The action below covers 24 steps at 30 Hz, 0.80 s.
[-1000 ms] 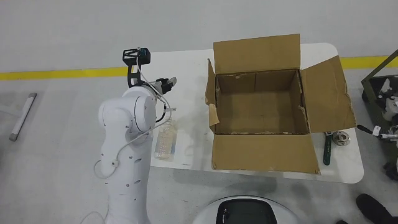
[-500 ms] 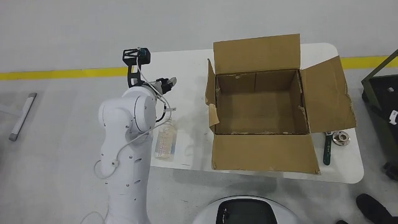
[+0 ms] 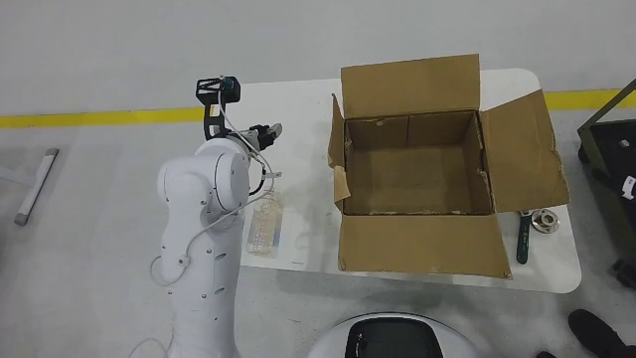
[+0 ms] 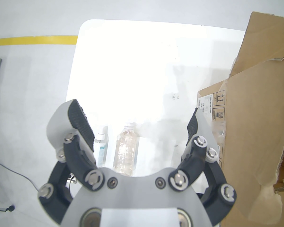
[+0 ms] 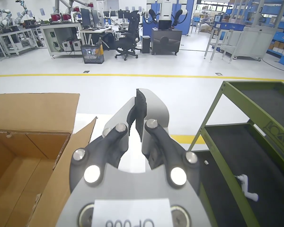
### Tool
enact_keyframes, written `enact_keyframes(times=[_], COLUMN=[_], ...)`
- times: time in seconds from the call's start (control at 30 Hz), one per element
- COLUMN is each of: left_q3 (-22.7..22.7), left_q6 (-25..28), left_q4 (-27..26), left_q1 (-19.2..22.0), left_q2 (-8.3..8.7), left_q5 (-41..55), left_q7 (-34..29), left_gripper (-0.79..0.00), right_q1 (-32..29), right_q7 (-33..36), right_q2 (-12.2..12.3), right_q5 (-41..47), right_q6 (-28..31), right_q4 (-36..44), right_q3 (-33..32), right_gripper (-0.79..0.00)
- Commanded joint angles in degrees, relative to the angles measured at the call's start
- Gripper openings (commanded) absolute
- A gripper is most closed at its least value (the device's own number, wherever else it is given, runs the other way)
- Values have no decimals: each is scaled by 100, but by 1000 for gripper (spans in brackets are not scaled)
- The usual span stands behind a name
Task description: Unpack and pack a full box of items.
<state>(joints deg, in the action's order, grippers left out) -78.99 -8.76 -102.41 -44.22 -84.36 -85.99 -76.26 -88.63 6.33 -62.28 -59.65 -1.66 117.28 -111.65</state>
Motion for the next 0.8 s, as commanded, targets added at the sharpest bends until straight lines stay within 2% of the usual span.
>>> enact_keyframes(times=[0.0, 0.17, 0.3, 0.53, 0.77], left_q3=[0, 0, 0, 0, 0], left_q6=[0, 0, 0, 0, 0], left_q4=[0, 0, 0, 0, 0], left_q1=[0, 0, 0, 0, 0], left_q2=[0, 0, 0, 0, 0], left_q5=[0, 0, 0, 0, 0], left_q7=[0, 0, 0, 0, 0], left_gripper=[0, 0, 0, 0, 0], right_q1=[-11, 56, 6, -249, -256], right_q7=[-63, -92, -129, -471, -432], right_q2=[-12, -68, -110, -163, -167], right_q5=[85, 568, 611, 255, 47], right_q6=[23, -356, -733, -830, -672], right_q4=[16, 65, 299, 492, 309], right_q3=[0, -21, -27, 6, 71], right_gripper=[-785, -785, -785, -785, -785])
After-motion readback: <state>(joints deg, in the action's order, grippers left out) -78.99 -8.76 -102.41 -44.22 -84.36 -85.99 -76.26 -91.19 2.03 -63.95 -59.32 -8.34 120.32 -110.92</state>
